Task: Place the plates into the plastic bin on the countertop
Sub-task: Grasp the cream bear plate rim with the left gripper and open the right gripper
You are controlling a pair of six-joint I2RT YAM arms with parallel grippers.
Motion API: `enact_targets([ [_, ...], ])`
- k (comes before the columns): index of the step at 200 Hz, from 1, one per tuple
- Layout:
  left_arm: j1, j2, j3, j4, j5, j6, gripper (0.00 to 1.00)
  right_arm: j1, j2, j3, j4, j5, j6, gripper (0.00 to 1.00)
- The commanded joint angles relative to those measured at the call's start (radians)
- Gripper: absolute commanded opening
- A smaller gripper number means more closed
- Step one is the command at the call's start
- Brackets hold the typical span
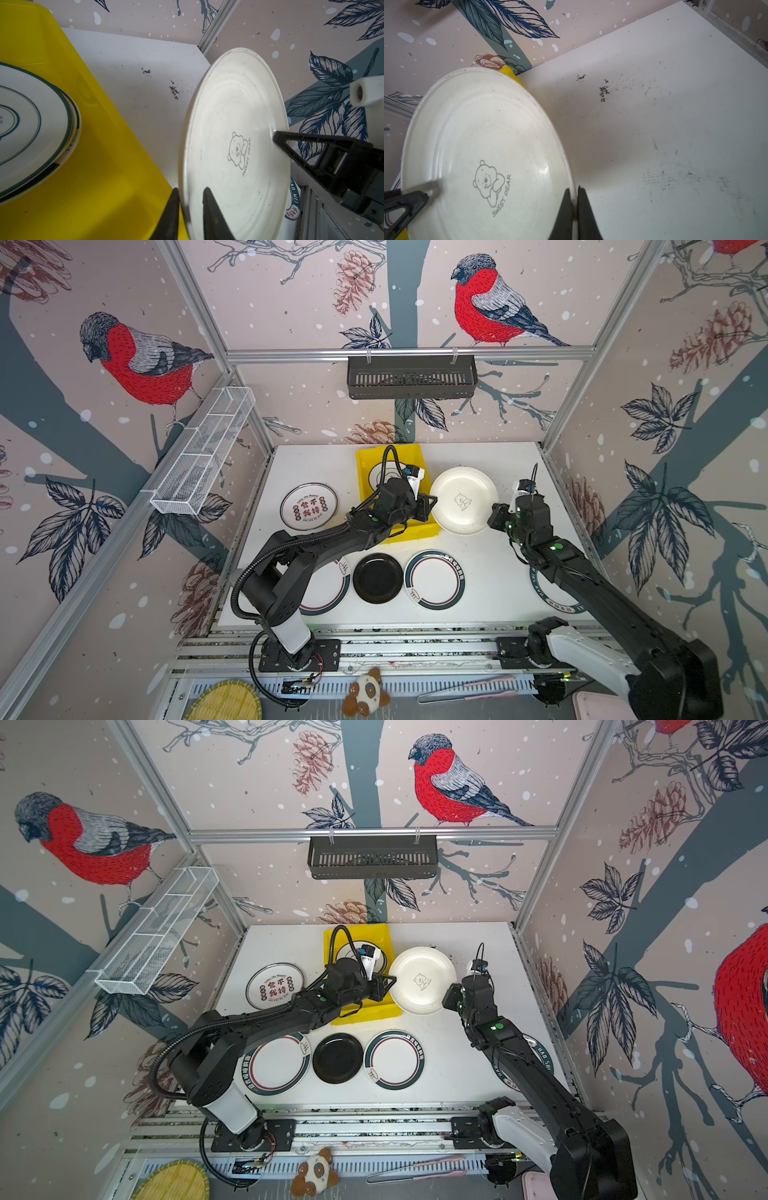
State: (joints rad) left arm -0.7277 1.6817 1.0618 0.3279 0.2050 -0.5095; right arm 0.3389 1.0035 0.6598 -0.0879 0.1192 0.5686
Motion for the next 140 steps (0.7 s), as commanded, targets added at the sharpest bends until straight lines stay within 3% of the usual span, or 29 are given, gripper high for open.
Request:
enact_targets([
  [1, -0.003, 0.011, 0.019, 0.015, 0.056, 0.012, 0.06, 0.009, -0.004, -0.005, 0.071, -0.002, -0.015, 0.07],
  [22, -0.003, 0.024, 0.034, -0.003, 0.058, 0.013, 0.05, 0.015, -0.004, -0.013, 0.085, -0.013, -0.021, 0.08],
  [32, -0.003, 0.028, 0.038, -0.006, 0.059, 0.014, 0.00, 0.018, -0.004, -0.017, 0.089, -0.014, -0.022, 0.08],
  [67, -0.001, 0.036, 0.051, -0.018, 0.047, 0.016, 0.00, 0.018, -0.007, -0.026, 0.096, -0.016, -0.026, 0.22],
  [74, -0.001, 0.035, 0.057, -0.023, 0.042, 0.020, 0.00, 0.018, -0.009, -0.027, 0.096, -0.015, -0.025, 0.29],
  [93, 0.002, 0.035, 0.079, -0.044, 0.034, 0.030, 0.00, 0.018, -0.019, -0.032, 0.098, -0.006, -0.022, 0.65],
  [102, 0.005, 0.034, 0.086, -0.046, 0.032, 0.031, 0.00, 0.018, -0.023, -0.034, 0.097, 0.003, -0.022, 0.75],
  [140, 0.050, 0.030, 0.101, -0.055, 0.048, 0.028, 0.00, 0.018, -0.041, -0.046, 0.094, 0.026, -0.025, 0.97],
])
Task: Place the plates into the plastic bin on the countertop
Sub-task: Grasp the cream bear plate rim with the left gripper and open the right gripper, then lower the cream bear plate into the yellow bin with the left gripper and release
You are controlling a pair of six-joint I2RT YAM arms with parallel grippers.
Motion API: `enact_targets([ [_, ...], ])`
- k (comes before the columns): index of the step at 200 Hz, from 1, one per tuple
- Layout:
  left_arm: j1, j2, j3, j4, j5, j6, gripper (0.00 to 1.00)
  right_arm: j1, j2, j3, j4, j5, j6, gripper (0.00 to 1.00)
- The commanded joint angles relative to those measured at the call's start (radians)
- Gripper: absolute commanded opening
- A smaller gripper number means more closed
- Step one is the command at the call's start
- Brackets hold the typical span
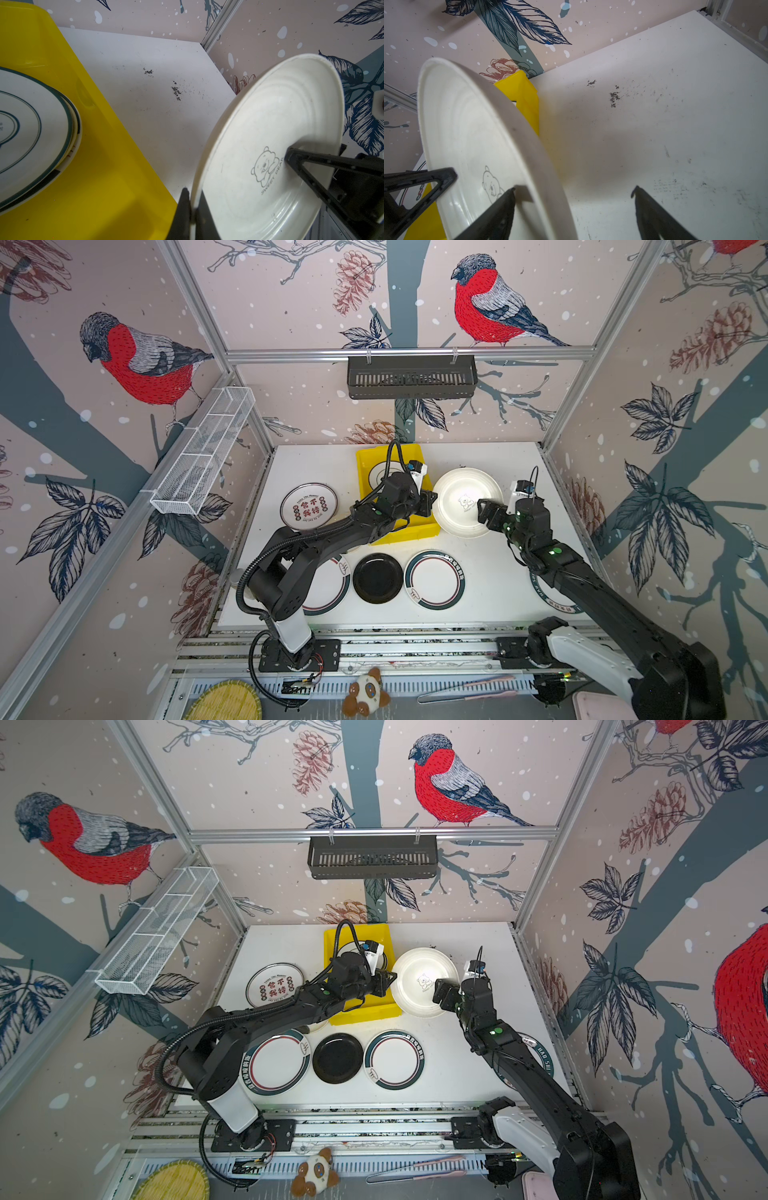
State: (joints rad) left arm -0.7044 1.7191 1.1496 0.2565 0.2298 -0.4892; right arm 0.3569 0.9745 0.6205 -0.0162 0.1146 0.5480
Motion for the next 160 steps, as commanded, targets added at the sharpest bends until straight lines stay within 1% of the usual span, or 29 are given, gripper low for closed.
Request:
enact_targets([
  [1, 0.030, -0.008, 0.013, 0.016, 0.024, 0.008, 0.00, -0.001, -0.012, -0.007, 0.022, 0.031, -0.005, 0.98],
  [9, 0.047, -0.014, 0.007, 0.020, 0.031, 0.001, 0.00, -0.001, -0.019, -0.008, 0.022, 0.035, -0.005, 1.00],
  [40, 0.110, -0.038, -0.020, 0.006, 0.011, 0.008, 0.00, -0.003, -0.046, -0.031, 0.033, 0.062, -0.010, 1.00],
  [56, 0.140, -0.057, -0.031, -0.022, -0.040, 0.031, 0.00, -0.007, -0.057, -0.057, 0.051, 0.091, -0.005, 1.00],
  [78, 0.189, -0.083, -0.051, -0.050, -0.131, 0.062, 0.00, -0.016, -0.066, -0.073, 0.059, 0.091, -0.001, 1.00],
  [87, 0.215, -0.084, -0.054, -0.059, -0.150, 0.072, 0.00, -0.017, -0.068, -0.077, 0.061, 0.091, -0.001, 1.00],
  [123, 0.325, -0.066, -0.050, -0.076, -0.149, 0.066, 0.00, -0.033, -0.068, -0.087, 0.062, 0.087, 0.003, 1.00],
  [137, 0.344, -0.055, -0.039, -0.086, -0.166, 0.073, 0.00, -0.040, -0.069, -0.087, 0.061, 0.082, 0.003, 1.00],
  [160, 0.352, -0.019, -0.004, -0.125, -0.239, 0.111, 0.00, -0.048, -0.068, -0.090, 0.062, 0.075, 0.004, 1.00],
])
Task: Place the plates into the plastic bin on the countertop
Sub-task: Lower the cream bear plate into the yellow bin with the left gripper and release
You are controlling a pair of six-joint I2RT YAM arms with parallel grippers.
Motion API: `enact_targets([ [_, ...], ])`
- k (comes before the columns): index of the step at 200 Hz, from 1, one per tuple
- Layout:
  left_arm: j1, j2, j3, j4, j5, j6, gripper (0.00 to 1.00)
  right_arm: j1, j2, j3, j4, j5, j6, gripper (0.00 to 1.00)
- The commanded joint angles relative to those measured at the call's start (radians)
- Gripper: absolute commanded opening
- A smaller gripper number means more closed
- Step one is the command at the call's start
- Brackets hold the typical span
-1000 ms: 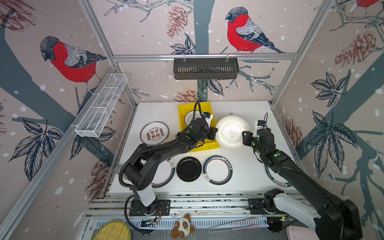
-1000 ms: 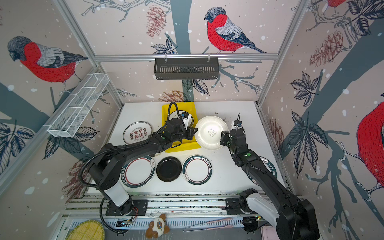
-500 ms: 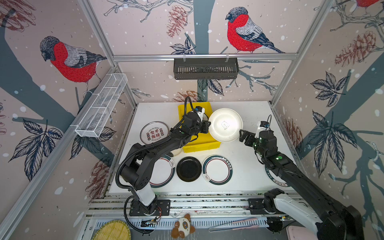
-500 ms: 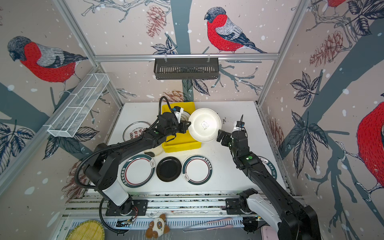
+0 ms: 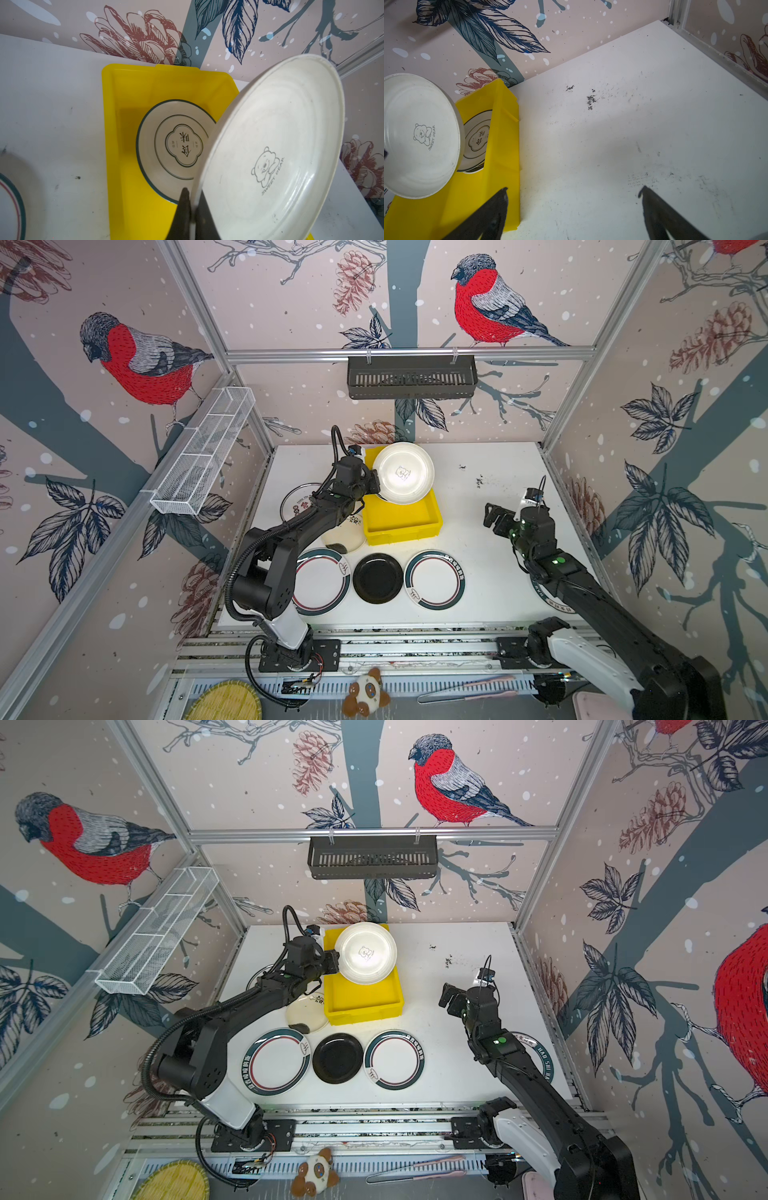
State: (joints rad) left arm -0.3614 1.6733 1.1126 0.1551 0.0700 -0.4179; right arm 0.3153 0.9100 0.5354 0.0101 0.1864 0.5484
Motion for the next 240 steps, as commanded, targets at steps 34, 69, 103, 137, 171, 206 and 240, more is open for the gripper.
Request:
enact_targets([
  [34, 0.008, 0.113, 0.121, -0.112, -0.145, 0.076, 0.00, -0.018, -0.004, -0.009, 0.036, -0.013, 0.005, 1.00],
  [69, 0.009, 0.216, 0.251, -0.225, -0.206, 0.083, 0.00, -0.034, -0.003, -0.012, 0.030, -0.026, 0.002, 1.00],
  [103, 0.010, 0.324, 0.398, -0.357, -0.230, 0.091, 0.00, -0.059, 0.001, -0.008, 0.025, -0.053, -0.007, 1.00],
  [137, 0.009, 0.384, 0.463, -0.416, -0.249, 0.090, 0.23, -0.059, 0.022, 0.063, -0.110, 0.091, -0.055, 1.00],
  [171, 0.009, 0.357, 0.429, -0.366, -0.236, 0.105, 0.50, -0.069, 0.044, 0.076, -0.144, 0.036, -0.136, 1.00],
  [206, 0.009, 0.312, 0.389, -0.311, -0.203, 0.117, 0.60, -0.082, 0.066, 0.098, -0.207, 0.071, -0.130, 1.00],
  [240, 0.007, 0.208, 0.265, -0.145, -0.098, 0.123, 0.70, -0.120, 0.068, 0.094, -0.258, 0.033, -0.096, 1.00],
])
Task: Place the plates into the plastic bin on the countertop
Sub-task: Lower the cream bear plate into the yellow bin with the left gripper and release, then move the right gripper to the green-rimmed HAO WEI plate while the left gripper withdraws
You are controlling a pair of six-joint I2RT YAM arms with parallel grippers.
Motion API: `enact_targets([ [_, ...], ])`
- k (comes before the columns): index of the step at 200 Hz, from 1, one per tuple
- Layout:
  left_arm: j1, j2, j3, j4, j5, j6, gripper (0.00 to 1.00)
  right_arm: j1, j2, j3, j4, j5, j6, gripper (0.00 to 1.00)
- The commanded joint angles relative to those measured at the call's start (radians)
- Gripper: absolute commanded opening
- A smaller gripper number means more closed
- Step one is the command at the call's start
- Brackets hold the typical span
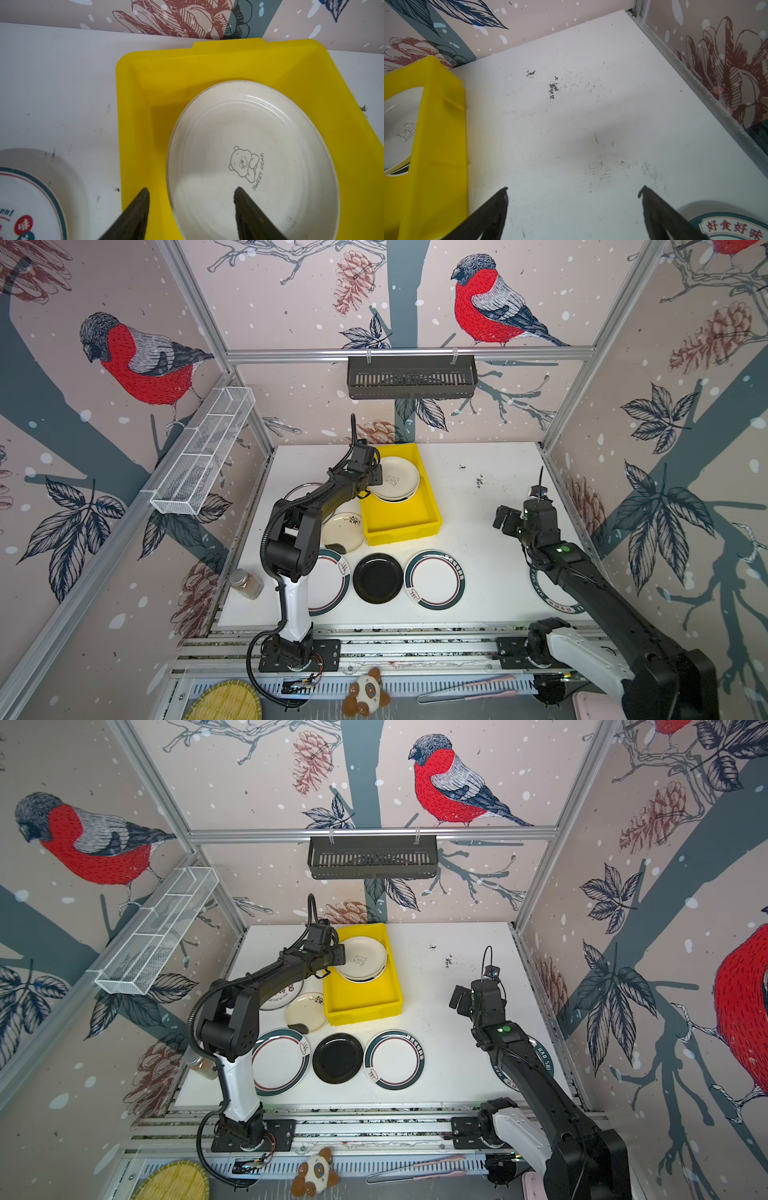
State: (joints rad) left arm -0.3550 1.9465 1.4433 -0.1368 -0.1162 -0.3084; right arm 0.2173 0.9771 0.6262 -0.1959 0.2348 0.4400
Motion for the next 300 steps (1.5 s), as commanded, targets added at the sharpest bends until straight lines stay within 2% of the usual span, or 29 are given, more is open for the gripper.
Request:
enact_targets([
  [1, 0.001, -0.069, -0.070, 0.154, 0.092, 0.014, 0.70, -0.024, 0.001, 0.003, -0.053, -0.017, 0.012, 1.00],
  [32, -0.013, -0.196, -0.217, 0.352, 0.189, 0.009, 0.78, -0.112, -0.003, 0.020, -0.132, -0.014, 0.011, 1.00],
  [54, -0.038, -0.273, -0.315, 0.473, 0.226, -0.011, 0.84, -0.192, -0.015, 0.024, -0.171, -0.101, 0.033, 1.00],
  [73, -0.063, -0.325, -0.386, 0.543, 0.250, -0.021, 0.89, -0.219, -0.035, 0.012, -0.202, -0.142, 0.044, 1.00],
  [78, -0.069, -0.335, -0.402, 0.563, 0.261, -0.023, 0.96, -0.224, -0.040, 0.009, -0.212, -0.145, 0.045, 1.00],
  [81, -0.071, -0.341, -0.414, 0.574, 0.270, -0.025, 0.97, -0.227, -0.042, 0.007, -0.216, -0.149, 0.045, 1.00],
  [98, -0.078, -0.372, -0.488, 0.669, 0.337, -0.033, 0.97, -0.265, -0.042, -0.009, -0.221, -0.164, 0.054, 1.00],
  [117, -0.079, -0.400, -0.587, 0.816, 0.384, -0.050, 0.97, -0.334, 0.000, -0.004, -0.220, -0.279, 0.064, 1.00],
  [142, -0.079, -0.430, -0.667, 0.917, 0.385, -0.079, 0.97, -0.360, 0.083, 0.005, -0.251, -0.239, 0.073, 1.00],
  [173, -0.079, -0.445, -0.686, 0.935, 0.432, -0.064, 0.97, -0.406, 0.174, 0.015, -0.277, -0.207, 0.095, 1.00],
  [204, -0.065, -0.436, -0.687, 0.931, 0.428, -0.026, 0.97, -0.451, 0.262, 0.016, -0.266, -0.233, 0.093, 1.00],
  [245, -0.045, -0.432, -0.713, 0.946, 0.431, -0.040, 0.98, -0.449, 0.295, -0.034, -0.209, -0.334, 0.130, 1.00],
  [266, -0.041, -0.432, -0.714, 0.933, 0.434, -0.022, 0.98, -0.448, 0.254, -0.072, -0.135, -0.457, 0.177, 1.00],
  [300, -0.029, -0.438, -0.718, 0.938, 0.458, -0.031, 0.98, -0.424, 0.271, -0.061, -0.124, -0.483, 0.188, 1.00],
])
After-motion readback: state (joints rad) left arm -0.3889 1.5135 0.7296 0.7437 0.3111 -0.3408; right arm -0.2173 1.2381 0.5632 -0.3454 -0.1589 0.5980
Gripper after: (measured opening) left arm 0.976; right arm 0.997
